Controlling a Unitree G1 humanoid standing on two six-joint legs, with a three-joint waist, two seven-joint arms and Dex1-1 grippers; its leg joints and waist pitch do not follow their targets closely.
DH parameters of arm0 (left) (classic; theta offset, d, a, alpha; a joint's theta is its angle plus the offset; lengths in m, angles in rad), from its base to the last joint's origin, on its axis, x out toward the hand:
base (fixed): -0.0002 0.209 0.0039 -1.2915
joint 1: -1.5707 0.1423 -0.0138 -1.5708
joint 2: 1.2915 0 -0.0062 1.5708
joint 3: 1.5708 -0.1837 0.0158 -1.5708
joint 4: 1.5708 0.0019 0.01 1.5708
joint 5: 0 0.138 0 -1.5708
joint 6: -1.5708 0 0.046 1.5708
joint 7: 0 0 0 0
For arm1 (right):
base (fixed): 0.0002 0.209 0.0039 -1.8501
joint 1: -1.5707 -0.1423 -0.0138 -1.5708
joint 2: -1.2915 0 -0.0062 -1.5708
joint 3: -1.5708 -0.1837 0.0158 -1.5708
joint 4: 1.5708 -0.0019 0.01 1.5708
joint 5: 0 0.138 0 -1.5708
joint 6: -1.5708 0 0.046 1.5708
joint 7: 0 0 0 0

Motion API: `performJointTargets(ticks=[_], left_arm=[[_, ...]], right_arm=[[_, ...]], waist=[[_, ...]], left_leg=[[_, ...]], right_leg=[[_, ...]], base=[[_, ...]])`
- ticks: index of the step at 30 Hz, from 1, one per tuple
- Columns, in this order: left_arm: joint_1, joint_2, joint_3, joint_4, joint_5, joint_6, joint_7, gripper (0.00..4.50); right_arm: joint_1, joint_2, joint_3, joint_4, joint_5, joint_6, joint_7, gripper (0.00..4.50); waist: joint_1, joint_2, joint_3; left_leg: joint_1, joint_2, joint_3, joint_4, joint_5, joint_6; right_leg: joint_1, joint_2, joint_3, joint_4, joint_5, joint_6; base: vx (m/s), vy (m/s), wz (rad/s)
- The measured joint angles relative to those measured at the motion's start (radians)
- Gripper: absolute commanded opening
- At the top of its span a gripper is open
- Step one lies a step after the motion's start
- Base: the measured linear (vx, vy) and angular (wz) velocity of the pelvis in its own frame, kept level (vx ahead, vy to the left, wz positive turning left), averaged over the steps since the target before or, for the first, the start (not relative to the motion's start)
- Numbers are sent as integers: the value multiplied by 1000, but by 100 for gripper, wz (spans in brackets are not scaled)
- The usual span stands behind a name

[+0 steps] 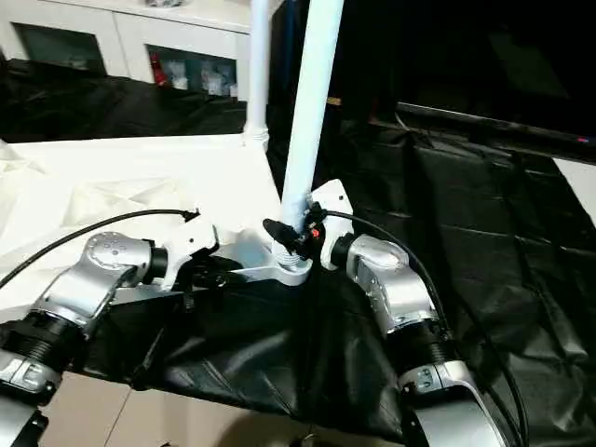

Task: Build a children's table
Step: Insert table leg to table base

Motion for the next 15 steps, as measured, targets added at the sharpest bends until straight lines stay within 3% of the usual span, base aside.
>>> performJointTargets(ticks=[1,5,7,15], left_arm=[[-6,0,0,9,0,-2,0,68],[-20,3,0,34,-1,-4,-9,57],[-27,3,-1,46,0,-5,-19,21],[-35,16,-21,53,10,-25,-34,0]], right_arm=[[0,0,-2,2,0,-1,2,189],[0,-2,-3,6,0,-4,16,189],[0,-3,-3,7,0,-4,23,189],[0,-5,-3,18,-1,-19,37,189]], waist=[[0,0,0],[1,0,0],[0,0,0],[-2,3,0]], left_leg=[[0,0,0,0,0,0],[0,0,0,0,0,0],[0,0,0,0,0,0],[1,0,-2,0,0,0]], right_leg=[[0,0,0,0,-1,2],[0,0,0,0,-2,3],[0,0,0,0,-2,3],[0,0,0,0,-1,1]], base=[[0,0,0],[0,0,0],[0,0,0],[0,0,0]])
